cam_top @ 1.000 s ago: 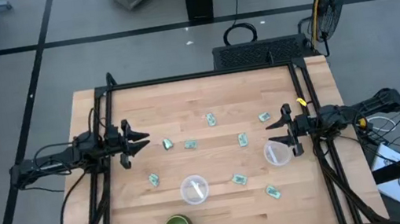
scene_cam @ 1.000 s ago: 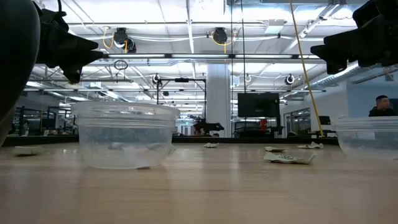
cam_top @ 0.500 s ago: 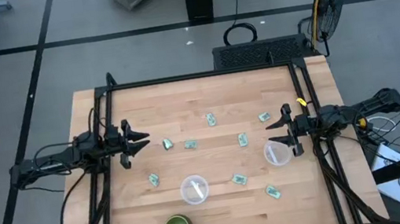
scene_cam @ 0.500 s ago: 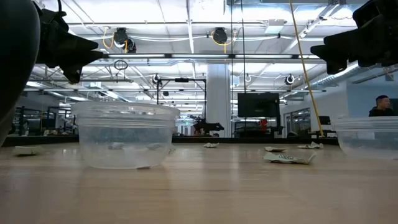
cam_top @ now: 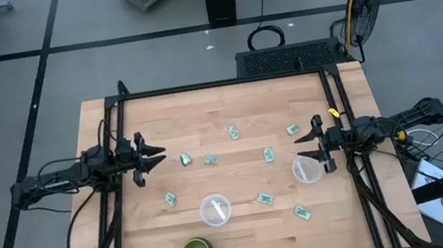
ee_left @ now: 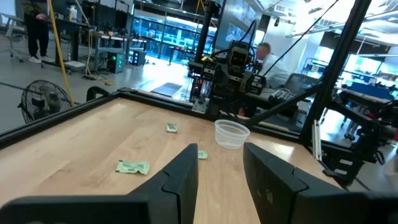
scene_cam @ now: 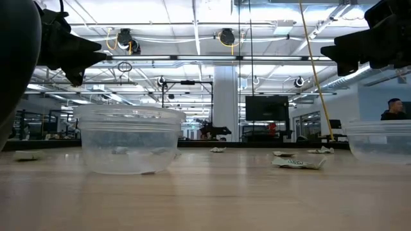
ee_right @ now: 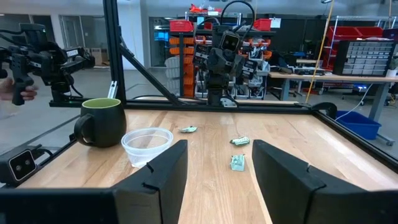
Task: Pick and place Stevia / Truvia into bins
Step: Put the white stevia packet into the right transparent container
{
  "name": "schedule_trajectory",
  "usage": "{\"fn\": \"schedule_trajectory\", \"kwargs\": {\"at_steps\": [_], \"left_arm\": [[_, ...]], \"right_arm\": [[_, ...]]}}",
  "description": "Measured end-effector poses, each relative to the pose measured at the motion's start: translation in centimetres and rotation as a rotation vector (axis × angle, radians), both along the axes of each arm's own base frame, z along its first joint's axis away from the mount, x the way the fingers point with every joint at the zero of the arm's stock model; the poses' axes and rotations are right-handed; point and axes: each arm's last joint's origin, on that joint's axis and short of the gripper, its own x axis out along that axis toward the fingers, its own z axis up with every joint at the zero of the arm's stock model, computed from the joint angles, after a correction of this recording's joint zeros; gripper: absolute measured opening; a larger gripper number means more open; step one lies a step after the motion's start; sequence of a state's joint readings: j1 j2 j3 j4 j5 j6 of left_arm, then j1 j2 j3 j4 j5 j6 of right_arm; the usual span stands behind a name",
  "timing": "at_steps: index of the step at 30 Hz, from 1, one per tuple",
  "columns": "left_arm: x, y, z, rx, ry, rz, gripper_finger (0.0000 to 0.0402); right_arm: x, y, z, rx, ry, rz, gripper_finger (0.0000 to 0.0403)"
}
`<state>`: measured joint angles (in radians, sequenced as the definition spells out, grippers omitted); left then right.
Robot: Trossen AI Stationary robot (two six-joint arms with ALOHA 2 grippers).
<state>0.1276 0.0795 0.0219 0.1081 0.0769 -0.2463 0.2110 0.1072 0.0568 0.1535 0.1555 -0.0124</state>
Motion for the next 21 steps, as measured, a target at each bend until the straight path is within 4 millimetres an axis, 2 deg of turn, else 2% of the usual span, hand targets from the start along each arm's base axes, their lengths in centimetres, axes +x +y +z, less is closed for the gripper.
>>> {"fn": "schedule_trajectory", "kwargs": {"at_steps": [7,14,21], "left_arm": [[0.0,0.0,0.01,-0.034,-0.002,-0.002,0.0131],[0.0,0.0,0.0,-0.177,-0.009,-0.009,0.0131],[0.0,0.06,0.0,-0.145,-0.009,0.014,0.0131]], "right_arm": [[0.0,0.0,0.0,0.011,0.0,0.0,0.0172],[-0.01,0.0,0.16,0.214,-0.005,0.011,0.0175],[-0.01,0.0,0.15,0.326,0.003,0.018,0.0172]]}}
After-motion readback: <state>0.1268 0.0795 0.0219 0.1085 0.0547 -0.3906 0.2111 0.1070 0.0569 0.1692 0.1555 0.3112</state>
